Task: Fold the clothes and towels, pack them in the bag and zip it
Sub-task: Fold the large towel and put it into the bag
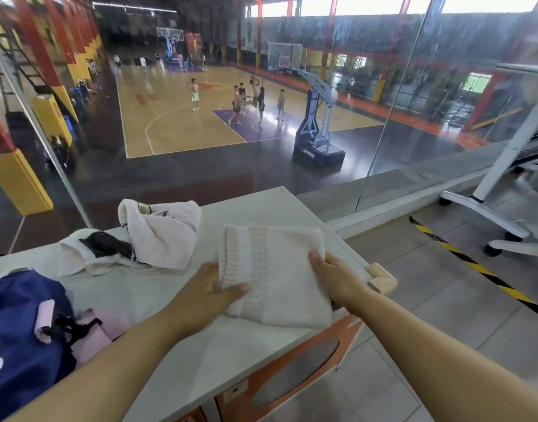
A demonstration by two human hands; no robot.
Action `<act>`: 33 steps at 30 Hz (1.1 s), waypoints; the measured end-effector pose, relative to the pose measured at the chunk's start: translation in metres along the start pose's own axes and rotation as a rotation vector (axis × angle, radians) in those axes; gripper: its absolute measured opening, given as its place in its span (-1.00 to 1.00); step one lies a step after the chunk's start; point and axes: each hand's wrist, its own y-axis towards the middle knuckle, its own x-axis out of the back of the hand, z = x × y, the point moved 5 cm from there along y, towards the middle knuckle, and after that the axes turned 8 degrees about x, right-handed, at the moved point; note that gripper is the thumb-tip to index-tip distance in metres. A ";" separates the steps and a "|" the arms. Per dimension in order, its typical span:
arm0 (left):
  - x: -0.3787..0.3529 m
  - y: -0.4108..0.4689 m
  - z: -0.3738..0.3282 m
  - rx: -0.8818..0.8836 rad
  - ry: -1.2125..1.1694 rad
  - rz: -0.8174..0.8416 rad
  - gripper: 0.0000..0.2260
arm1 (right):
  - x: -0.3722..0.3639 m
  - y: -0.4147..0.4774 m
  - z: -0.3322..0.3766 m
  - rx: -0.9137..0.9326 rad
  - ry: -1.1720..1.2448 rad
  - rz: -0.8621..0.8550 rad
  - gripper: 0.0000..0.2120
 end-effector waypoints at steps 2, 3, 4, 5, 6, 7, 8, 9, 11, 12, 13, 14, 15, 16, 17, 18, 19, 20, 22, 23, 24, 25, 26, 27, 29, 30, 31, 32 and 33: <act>0.000 0.006 0.004 0.030 0.025 -0.044 -0.83 | 0.002 0.005 -0.004 -0.025 0.003 -0.030 -0.75; 0.000 0.008 0.002 0.055 0.020 -0.057 -0.86 | 0.003 0.008 -0.006 -0.024 -0.016 -0.050 -0.73; 0.001 0.014 0.006 0.090 0.024 -0.084 -0.88 | 0.005 0.012 -0.009 -0.020 -0.055 -0.067 -0.70; 0.000 0.020 0.011 0.121 0.021 -0.100 -0.90 | 0.007 0.015 -0.012 -0.019 -0.109 -0.081 -0.66; -0.001 0.025 0.014 0.144 0.034 -0.118 -0.91 | 0.008 0.018 -0.015 -0.022 -0.167 -0.091 -0.62; -0.001 0.029 0.015 0.173 0.031 -0.145 -0.92 | 0.009 0.021 -0.018 -0.024 -0.225 -0.097 -0.58; -0.002 0.033 0.019 0.207 0.048 -0.176 -0.92 | 0.010 0.024 -0.021 -0.031 -0.276 -0.098 -0.56; -0.001 0.035 0.020 0.228 0.075 -0.214 -0.91 | 0.011 0.026 -0.023 -0.037 -0.318 -0.097 -0.55; -0.001 0.035 0.023 0.260 0.174 -0.302 -0.87 | 0.012 0.029 -0.023 -0.032 -0.403 -0.104 -0.57; -0.001 0.034 0.024 0.265 0.217 -0.346 -0.84 | 0.013 0.030 -0.022 -0.018 -0.443 -0.119 -0.58; -0.002 0.031 0.024 0.270 0.252 -0.380 -0.83 | 0.013 0.030 -0.021 0.003 -0.482 -0.142 -0.61; -0.003 0.029 0.027 0.278 0.288 -0.404 -0.81 | 0.013 0.028 -0.019 0.022 -0.510 -0.173 -0.64; -0.004 0.025 0.028 0.284 0.316 -0.421 -0.79 | 0.012 0.025 -0.016 0.046 -0.520 -0.206 -0.66; -0.004 0.023 0.030 0.288 0.337 -0.435 -0.78 | 0.011 0.020 -0.012 0.079 -0.528 -0.236 -0.67; -0.004 0.020 0.030 0.289 0.344 -0.447 -0.77 | 0.010 0.015 -0.007 0.127 -0.555 -0.264 -0.64; -0.004 0.019 0.032 0.293 0.343 -0.451 -0.76 | 0.009 0.008 -0.002 0.192 -0.599 -0.282 -0.57; -0.004 0.017 0.032 0.301 0.330 -0.459 -0.76 | 0.008 0.003 0.002 0.283 -0.655 -0.288 -0.52; -0.003 0.015 0.031 0.301 0.325 -0.474 -0.75 | 0.005 -0.005 0.007 0.400 -0.713 -0.269 -0.49; -0.001 0.008 0.026 0.205 0.361 -0.524 -0.68 | -0.005 -0.019 0.010 0.624 -0.833 -0.110 -0.42; -0.002 0.006 0.023 0.091 0.420 -0.549 -0.62 | -0.011 -0.024 0.007 0.703 -0.906 0.009 -0.36; -0.005 0.004 0.020 -0.051 0.507 -0.563 -0.58 | -0.016 -0.027 -0.001 0.741 -0.973 0.123 -0.30; -0.007 0.002 0.016 -0.208 0.599 -0.574 -0.58 | -0.019 -0.028 -0.009 0.738 -1.012 0.211 -0.27; -0.009 -0.001 0.012 -0.326 0.675 -0.553 -0.66 | -0.019 -0.029 -0.016 0.701 -1.019 0.272 -0.26; -0.012 -0.002 0.011 -0.388 0.735 -0.482 -0.73 | -0.018 -0.029 -0.021 0.664 -1.007 0.298 -0.27; -0.020 -0.004 0.017 -0.388 0.830 -0.234 -0.53 | -0.015 -0.029 -0.021 0.639 -0.989 0.272 -0.34; -0.023 -0.007 0.022 -0.368 0.844 -0.144 -0.41 | -0.014 -0.029 -0.019 0.640 -0.984 0.245 -0.39; -0.024 -0.010 0.027 -0.350 0.846 -0.083 -0.34 | -0.013 -0.029 -0.015 0.638 -0.969 0.225 -0.44; -0.022 -0.013 0.031 -0.323 0.839 -0.047 -0.33 | -0.012 -0.030 -0.012 0.629 -0.946 0.216 -0.51; -0.020 -0.016 0.033 -0.328 0.815 -0.052 -0.38 | -0.011 -0.031 -0.008 0.607 -0.917 0.214 -0.57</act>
